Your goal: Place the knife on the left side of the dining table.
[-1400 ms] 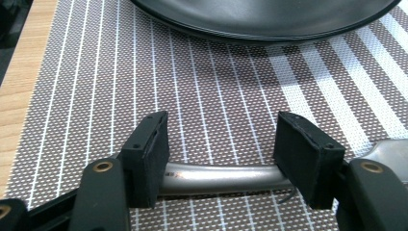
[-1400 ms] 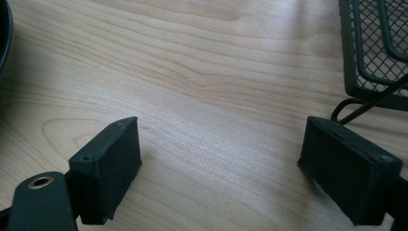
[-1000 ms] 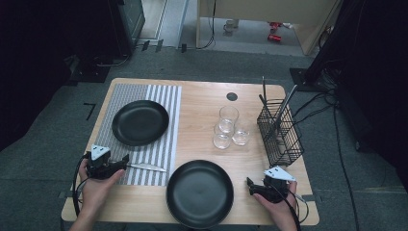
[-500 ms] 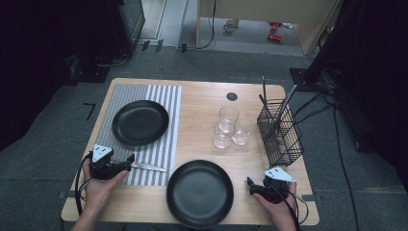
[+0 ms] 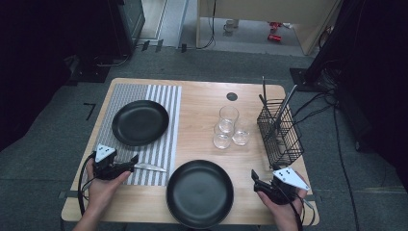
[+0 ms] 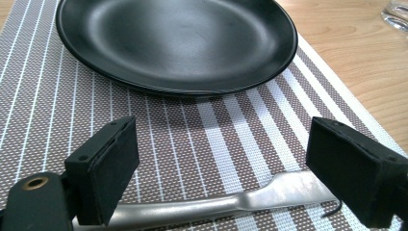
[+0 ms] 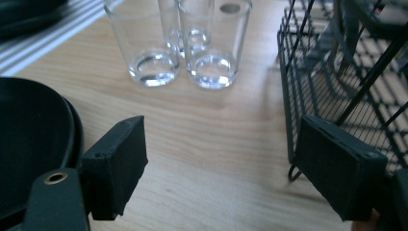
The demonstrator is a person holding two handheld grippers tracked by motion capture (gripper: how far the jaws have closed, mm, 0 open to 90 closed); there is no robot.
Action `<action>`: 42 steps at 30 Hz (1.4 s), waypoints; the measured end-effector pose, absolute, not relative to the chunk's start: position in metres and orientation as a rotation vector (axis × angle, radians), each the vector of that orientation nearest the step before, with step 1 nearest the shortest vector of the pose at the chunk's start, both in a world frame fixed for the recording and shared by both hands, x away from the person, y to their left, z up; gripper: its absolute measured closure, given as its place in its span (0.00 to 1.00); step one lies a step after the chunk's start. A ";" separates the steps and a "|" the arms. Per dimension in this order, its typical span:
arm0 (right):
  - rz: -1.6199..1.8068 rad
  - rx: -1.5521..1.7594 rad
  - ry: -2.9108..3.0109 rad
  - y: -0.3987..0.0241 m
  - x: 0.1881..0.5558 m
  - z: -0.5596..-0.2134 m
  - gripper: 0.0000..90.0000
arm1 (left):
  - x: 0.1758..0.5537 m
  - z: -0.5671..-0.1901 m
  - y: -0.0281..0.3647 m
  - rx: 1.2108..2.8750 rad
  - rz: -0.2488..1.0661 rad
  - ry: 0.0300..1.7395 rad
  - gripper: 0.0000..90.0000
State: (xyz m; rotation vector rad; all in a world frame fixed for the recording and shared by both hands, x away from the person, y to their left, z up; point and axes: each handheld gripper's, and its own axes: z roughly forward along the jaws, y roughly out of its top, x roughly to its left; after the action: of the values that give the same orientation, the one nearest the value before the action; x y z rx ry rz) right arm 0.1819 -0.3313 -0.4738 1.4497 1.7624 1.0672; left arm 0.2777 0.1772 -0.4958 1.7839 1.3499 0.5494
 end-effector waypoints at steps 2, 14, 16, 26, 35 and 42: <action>1.085 1.438 1.756 -0.330 0.181 -0.466 0.21 | 0.278 -0.496 0.176 1.786 0.555 1.348 0.13; 1.142 1.311 1.675 -0.325 0.190 -0.410 0.21 | 0.278 -0.494 0.175 1.785 0.559 1.347 0.13; 1.142 1.315 1.659 -0.328 0.196 -0.403 0.22 | 0.278 -0.495 0.174 1.787 0.558 1.345 0.13; 1.109 1.349 1.634 -0.335 0.234 -0.391 0.27 | 0.279 -0.496 0.172 1.805 0.556 1.333 0.14; 1.055 1.390 1.617 -0.336 0.261 -0.396 0.38 | 0.280 -0.498 0.172 1.814 0.550 1.328 0.14; 1.027 1.426 1.597 -0.336 0.276 -0.395 0.45 | 0.279 -0.498 0.173 1.811 0.551 1.333 0.15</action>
State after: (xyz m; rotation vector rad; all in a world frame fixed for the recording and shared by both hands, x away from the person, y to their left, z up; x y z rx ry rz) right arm 0.2759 -0.3357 -0.3949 1.4255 1.5972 1.0266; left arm 0.2788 0.1730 -0.4977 1.8110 1.3328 0.5508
